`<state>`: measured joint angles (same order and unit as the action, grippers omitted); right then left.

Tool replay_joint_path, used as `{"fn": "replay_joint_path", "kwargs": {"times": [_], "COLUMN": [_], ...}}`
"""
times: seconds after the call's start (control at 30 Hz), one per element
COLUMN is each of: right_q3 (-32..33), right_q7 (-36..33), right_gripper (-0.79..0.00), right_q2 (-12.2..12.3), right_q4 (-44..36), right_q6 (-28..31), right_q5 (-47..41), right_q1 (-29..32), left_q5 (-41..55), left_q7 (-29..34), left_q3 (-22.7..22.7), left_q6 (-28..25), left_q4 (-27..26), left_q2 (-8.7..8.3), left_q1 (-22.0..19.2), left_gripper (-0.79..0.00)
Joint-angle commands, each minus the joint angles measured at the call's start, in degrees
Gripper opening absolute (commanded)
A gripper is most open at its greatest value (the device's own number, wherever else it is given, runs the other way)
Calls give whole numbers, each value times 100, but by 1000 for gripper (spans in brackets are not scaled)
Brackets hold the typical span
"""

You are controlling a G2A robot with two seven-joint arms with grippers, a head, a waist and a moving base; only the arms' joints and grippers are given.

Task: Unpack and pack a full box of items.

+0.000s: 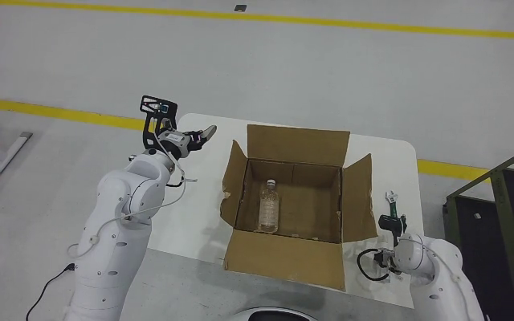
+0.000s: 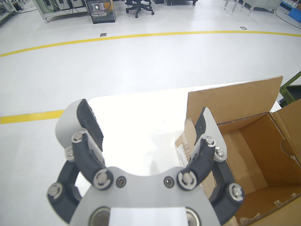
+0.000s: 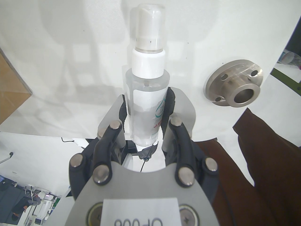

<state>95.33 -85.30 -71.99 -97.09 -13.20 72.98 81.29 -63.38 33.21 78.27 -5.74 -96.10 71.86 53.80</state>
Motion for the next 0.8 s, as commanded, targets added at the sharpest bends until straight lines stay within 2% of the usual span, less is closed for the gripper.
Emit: {"fn": "replay_joint_path", "kwargs": {"times": [0.0, 0.03, 0.23, 0.43, 0.53, 0.57, 0.63, 0.67, 0.7, 0.77], "right_q3": [-6, -10, -46, -68, -70, -73, -77, -76, -74, -46], "right_q7": [0, -2, 25, 42, 59, 68, 77, 90, 100, 130], "right_gripper": [-391, -363, -385, -351, -428, -480, -622, -751, -785, -785], "right_q2": [3, 5, 14, 28, 32, 34, 36, 37, 39, 43], "right_q4": [11, 17, 61, 129, 177, 187, 200, 204, 213, 207], "right_q6": [-12, -14, -23, -15, -18, -20, -27, -33, -31, -33], "right_q5": [-11, -11, -3, 39, 18, 14, 4, -11, -15, -70], "right_q1": [0, -2, -10, -22, -35, -39, -42, -45, -45, -57], "left_q5": [0, 0, 0, 0, 0, 0, 0, 0, 0, 0], "left_q7": [0, 0, 0, 0, 0, 0, 0, 0, 0, 0], "left_q3": [0, 0, 0, 0, 0, 0, 0, 0, 0, 0], "left_q6": [0, 0, 0, 0, 0, 0, 0, 0, 0, 0], "left_q4": [0, 0, 0, 0, 0, 0, 0, 0, 0, 0], "left_q2": [0, 0, 0, 0, 0, 0, 0, 0, 0, 0], "left_q1": [0, 0, 0, 0, 0, 0, 0, 0, 0, 0], "left_gripper": [0, 0, 0, 0, 0, 0, 0, 0, 0, 0]}}
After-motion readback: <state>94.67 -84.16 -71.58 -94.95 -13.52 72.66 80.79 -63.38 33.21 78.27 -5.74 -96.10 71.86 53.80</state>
